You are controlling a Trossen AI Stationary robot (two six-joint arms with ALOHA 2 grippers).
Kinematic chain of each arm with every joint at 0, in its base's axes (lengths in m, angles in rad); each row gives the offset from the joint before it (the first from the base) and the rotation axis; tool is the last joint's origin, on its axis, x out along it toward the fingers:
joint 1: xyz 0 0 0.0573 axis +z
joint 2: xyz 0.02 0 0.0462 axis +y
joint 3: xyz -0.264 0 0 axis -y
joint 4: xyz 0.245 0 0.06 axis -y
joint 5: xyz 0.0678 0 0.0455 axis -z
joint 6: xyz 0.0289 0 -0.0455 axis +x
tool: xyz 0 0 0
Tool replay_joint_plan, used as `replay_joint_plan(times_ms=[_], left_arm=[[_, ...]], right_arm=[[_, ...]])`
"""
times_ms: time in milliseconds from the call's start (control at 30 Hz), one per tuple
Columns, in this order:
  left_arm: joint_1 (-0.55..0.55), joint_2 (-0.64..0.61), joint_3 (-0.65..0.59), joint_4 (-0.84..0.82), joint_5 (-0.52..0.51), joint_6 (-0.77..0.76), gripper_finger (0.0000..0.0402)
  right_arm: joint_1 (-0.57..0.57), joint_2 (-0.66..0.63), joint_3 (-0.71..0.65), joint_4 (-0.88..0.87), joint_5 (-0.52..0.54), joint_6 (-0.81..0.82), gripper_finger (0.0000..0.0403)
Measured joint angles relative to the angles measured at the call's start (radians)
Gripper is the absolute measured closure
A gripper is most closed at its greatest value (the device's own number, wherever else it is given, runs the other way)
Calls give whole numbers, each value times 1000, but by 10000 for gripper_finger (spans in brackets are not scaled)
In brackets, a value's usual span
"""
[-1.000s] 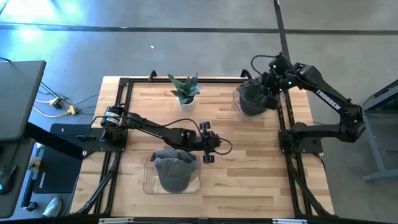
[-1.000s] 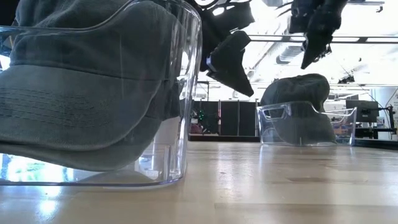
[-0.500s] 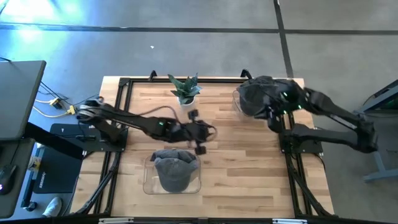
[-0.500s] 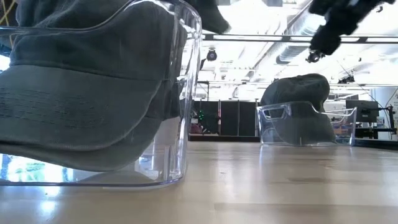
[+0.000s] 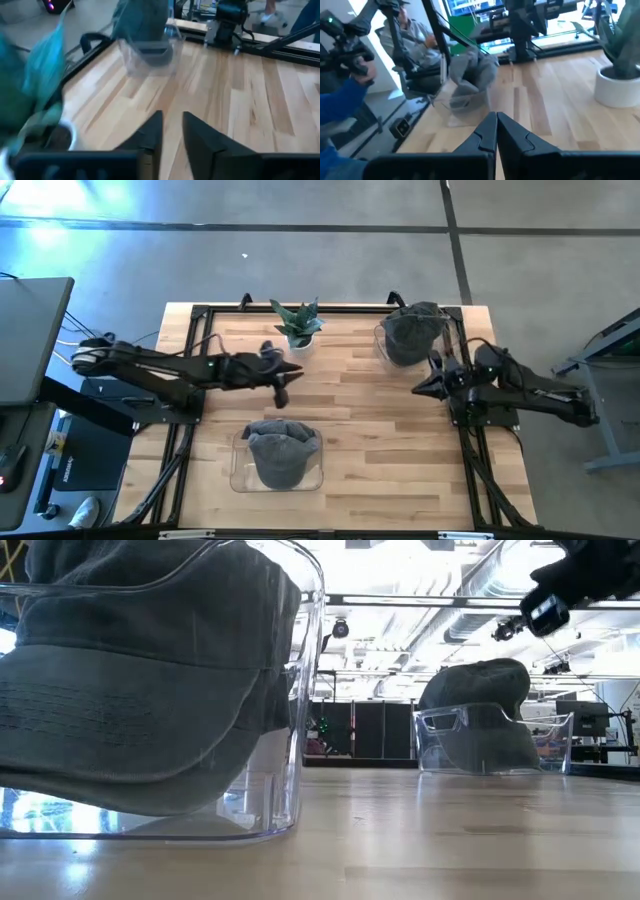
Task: Pick & Place hat
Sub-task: Return to Home Position
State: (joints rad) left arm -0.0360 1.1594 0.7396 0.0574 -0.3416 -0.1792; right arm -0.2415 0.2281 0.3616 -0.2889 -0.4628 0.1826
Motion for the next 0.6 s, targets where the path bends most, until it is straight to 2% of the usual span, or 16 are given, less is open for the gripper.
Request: replay_joint_plan(times_ms=[100,167,267,367,600], left_arm=[[45,-105,-115,28,43,-32,379],[67,-177,-181,31,38,-43,394],[76,-282,-271,41,55,-2,392],[75,-381,-359,92,132,15,400],[75,-590,-522,128,149,-44,400]], right_arm=[[33,-41,-71,60,27,27,400],[57,-57,-115,148,26,74,400],[101,-57,-183,279,42,132,400],[150,-53,-223,353,55,118,401],[212,-53,-236,334,100,-8,401]])
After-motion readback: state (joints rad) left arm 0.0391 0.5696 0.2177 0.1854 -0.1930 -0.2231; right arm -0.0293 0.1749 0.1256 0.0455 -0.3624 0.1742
